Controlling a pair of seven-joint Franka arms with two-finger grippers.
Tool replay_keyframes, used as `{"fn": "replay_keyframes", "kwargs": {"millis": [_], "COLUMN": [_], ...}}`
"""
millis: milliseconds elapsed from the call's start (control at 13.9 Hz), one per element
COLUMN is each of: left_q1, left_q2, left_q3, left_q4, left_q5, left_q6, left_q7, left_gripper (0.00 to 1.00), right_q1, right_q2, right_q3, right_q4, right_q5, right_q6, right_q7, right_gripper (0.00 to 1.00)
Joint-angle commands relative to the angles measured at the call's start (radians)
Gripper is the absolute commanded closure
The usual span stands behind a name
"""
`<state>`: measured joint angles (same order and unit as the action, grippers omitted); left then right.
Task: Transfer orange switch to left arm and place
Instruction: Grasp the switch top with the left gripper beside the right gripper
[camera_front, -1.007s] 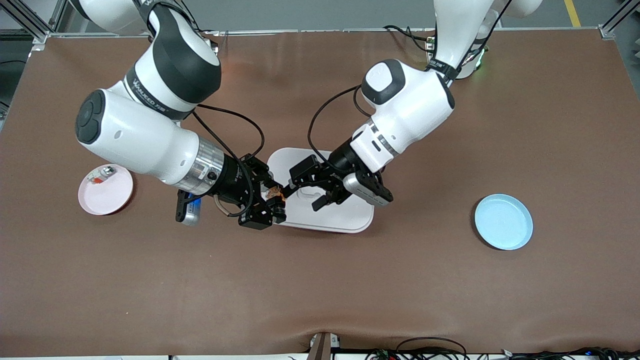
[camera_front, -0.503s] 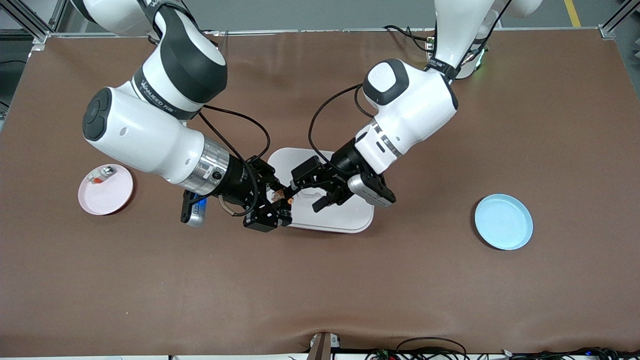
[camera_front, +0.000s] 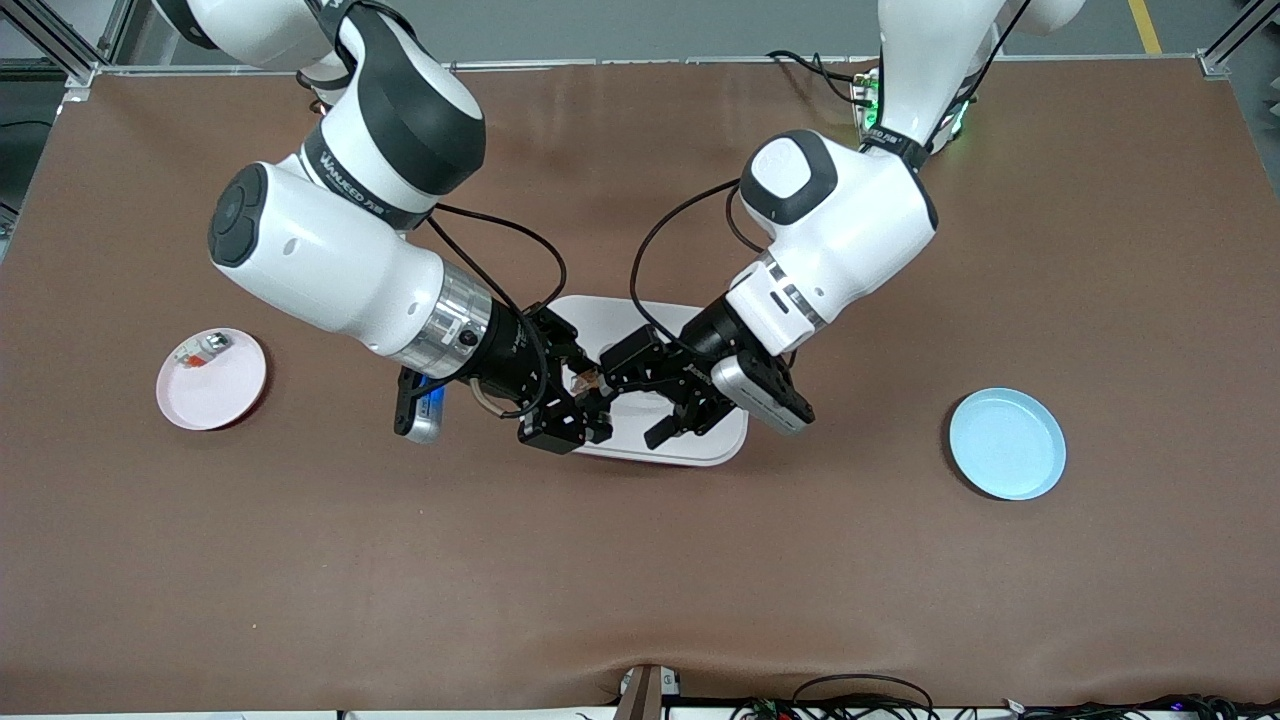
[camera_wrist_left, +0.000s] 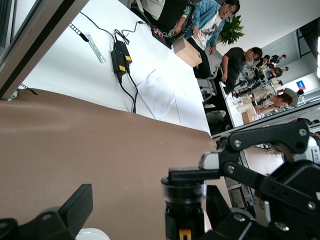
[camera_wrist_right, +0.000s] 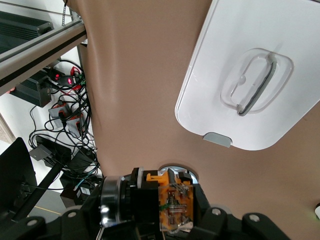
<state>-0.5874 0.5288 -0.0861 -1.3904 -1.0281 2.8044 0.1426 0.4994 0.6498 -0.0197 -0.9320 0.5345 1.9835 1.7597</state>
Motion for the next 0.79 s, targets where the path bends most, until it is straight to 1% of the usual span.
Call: {"fn": "replay_keyframes", "kwargs": {"millis": [0,503,647,719], "left_q1": [-0.014,-0.015,-0.015,-0.015], "left_q2": [0.036,0.039,0.039,0.039], "left_q3": [-0.004,-0.006,-0.006,-0.006], "left_q4": [0.034,0.036,0.036,0.036], "left_q5": [-0.029,-0.029,-0.027,-0.027], "left_q6": [0.046,0.049,0.049,0.049], "left_q7": [0.032,0.034,0.035,0.035], "left_gripper": [0.00,0.00,0.00,0.13], "right_q1": [0.016,0.018,0.018,0.018], "right_q2": [0.027,0.037,0.039,0.040], "right_q3": [-0.005,-0.009,-0.009,-0.009], "right_q4": [0.051,0.051,0.051,0.051], "right_q5": [0.015,0.012,0.009,0.007], "right_q6": [-0.008,0.015,0.047,0.064], "right_q7": [0.033,0.032,0.021,0.005], "right_gripper": [1.00,1.00,1.00,1.00]}}
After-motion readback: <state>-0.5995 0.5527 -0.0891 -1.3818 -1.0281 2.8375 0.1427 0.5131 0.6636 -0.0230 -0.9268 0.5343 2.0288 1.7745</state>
